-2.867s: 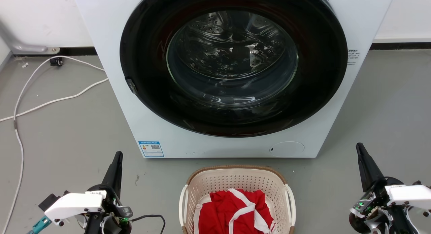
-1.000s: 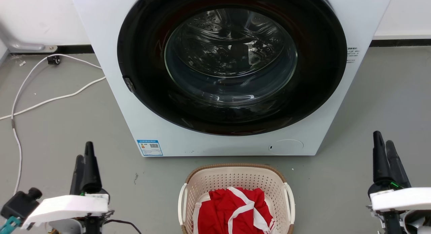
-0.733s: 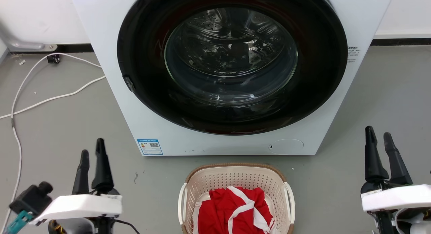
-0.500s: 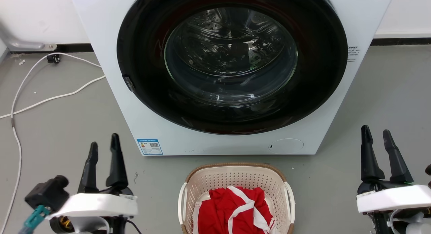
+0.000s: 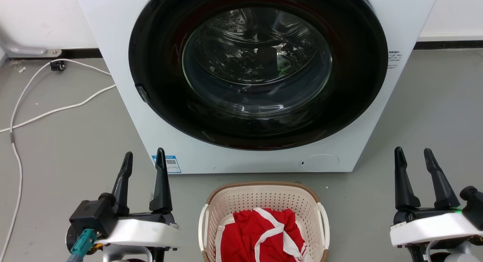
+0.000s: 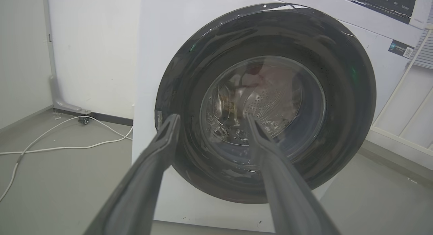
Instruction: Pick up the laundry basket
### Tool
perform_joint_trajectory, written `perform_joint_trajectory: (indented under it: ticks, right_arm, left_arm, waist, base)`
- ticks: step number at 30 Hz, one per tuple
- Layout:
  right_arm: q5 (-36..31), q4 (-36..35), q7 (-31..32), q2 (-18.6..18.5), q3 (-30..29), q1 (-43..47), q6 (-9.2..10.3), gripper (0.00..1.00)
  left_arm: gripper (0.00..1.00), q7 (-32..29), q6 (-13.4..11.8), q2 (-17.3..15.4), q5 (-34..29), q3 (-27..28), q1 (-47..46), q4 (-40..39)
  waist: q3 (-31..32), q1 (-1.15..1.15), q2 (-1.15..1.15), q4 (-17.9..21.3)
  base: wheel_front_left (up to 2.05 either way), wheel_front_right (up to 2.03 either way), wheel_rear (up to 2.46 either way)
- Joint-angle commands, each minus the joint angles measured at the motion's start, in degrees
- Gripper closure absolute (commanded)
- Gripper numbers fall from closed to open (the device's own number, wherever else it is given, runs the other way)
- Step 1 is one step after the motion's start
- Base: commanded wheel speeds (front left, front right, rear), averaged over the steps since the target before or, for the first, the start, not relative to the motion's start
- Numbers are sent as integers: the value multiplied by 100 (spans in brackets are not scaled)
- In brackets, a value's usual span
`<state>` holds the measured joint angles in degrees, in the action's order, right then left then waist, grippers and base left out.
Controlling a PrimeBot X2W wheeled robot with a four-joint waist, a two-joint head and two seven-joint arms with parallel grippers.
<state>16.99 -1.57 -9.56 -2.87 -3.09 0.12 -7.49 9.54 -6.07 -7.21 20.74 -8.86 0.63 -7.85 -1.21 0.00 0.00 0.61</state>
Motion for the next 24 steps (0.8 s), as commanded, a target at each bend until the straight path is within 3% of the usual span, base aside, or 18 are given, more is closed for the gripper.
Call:
perform_joint_trajectory:
  ticks: [1, 9, 19, 24]
  right_arm:
    - [-188, -45, -52, -4, 1, 12, 0, 0]
    - [-670, -96, -160, -3, -10, 75, 0, 0]
    - [-1227, -59, -278, -2, -61, 104, 0, 0]
    - [-1277, -38, -338, -2, -88, 146, 1, 0]
  left_arm:
    - [0, 56, -124, -25, -54, -66, -101, -144]
    - [0, 160, -296, -191, -336, -403, -38, -34]
    - [0, 290, -211, -267, -824, -557, 42, 135]
    - [0, 344, 11, -89, -714, -419, 155, 190]
  waist:
    - [-5, 0, 0, 3]
    - [-7, 0, 0, 15]
    - [-25, 0, 0, 27]
    - [-37, 0, 0, 28]
  base:
    - [0, 0, 0]
    - [0, 0, 0]
    - [0, 0, 0]
    - [0, 0, 0]
